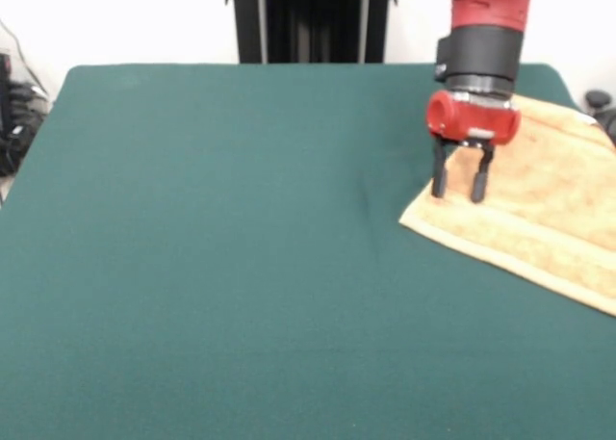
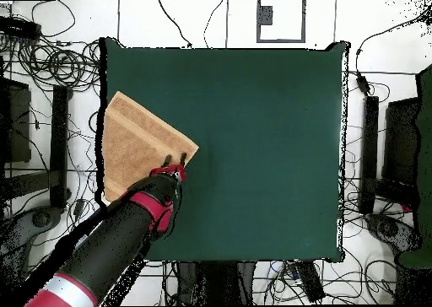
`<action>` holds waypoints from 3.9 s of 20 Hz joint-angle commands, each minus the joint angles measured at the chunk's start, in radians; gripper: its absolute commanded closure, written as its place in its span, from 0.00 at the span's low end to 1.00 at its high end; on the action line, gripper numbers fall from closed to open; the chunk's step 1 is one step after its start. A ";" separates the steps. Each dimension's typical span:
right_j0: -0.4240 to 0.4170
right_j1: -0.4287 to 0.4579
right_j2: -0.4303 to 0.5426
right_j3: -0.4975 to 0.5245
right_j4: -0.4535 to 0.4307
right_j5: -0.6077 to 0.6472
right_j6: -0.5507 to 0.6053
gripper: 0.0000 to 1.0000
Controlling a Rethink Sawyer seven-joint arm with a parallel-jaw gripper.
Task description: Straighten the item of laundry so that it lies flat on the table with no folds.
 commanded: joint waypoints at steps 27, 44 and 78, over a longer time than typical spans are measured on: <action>-0.871 -0.185 1.152 0.256 -0.220 0.550 -0.246 0.00; -0.902 -0.166 1.185 0.254 -0.082 0.696 -0.189 0.00; -0.964 -0.249 1.274 0.358 0.098 0.863 -0.137 0.00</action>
